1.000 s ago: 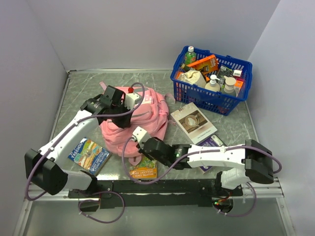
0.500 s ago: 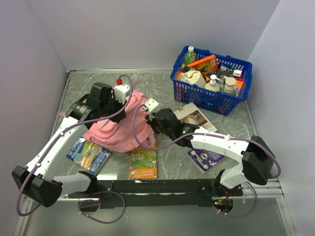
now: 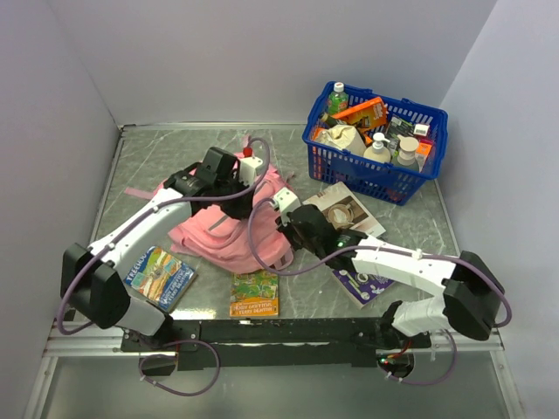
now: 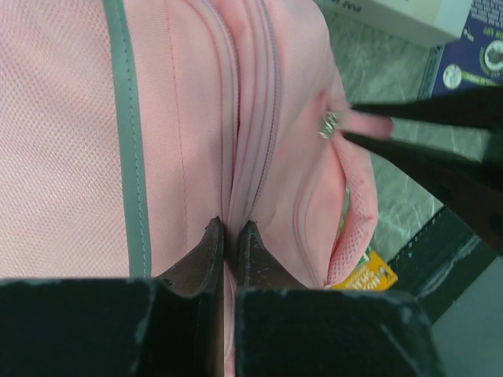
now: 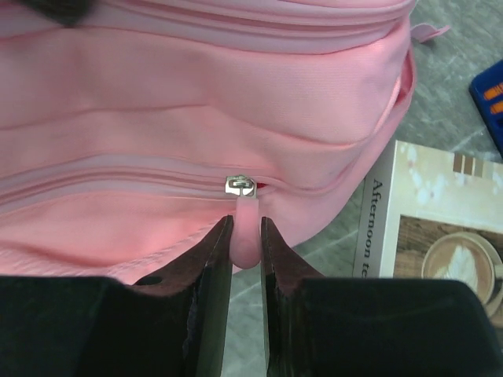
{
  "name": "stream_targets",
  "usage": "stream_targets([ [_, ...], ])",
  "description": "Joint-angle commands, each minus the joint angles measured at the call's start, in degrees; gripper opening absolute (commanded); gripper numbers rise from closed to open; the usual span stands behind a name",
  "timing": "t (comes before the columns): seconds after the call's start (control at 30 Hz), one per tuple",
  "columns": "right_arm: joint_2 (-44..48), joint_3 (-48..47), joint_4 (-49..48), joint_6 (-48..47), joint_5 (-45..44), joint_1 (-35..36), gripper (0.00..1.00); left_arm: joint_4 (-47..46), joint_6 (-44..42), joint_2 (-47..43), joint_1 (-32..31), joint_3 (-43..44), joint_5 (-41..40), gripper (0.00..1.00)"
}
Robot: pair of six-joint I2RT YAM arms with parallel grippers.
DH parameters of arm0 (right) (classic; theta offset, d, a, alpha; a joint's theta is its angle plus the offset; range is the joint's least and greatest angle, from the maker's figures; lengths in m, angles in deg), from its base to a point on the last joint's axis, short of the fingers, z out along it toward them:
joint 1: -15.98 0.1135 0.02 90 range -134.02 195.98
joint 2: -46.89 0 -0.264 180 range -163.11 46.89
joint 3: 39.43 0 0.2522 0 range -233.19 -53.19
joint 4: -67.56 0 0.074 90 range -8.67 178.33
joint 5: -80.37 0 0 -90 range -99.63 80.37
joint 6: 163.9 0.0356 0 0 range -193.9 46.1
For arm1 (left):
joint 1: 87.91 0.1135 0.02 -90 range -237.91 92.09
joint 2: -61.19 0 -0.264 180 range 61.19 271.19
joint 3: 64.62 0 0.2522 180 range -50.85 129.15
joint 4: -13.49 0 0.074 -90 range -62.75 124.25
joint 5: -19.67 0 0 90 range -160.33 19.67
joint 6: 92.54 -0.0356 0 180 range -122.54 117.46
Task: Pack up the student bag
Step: Unzip the student bag at the center of the board.
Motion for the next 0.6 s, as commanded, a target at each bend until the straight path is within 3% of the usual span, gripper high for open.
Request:
stream_targets([
  [0.0,4.88,0.46,1.17,4.17,2.57,2.27,0.00,-17.00,4.31,0.71,-0.25,-1.28,4.07,0.01],
  [0.23,3.04,1.43,0.48,7.16,4.68,5.87,0.00,-21.59,9.51,4.57,-0.42,-0.51,8.03,0.01],
  [0.57,-7.58,-6.46,2.38,9.71,3.28,10.89,0.00,-19.83,13.46,3.97,-0.42,3.54,13.13,0.01],
])
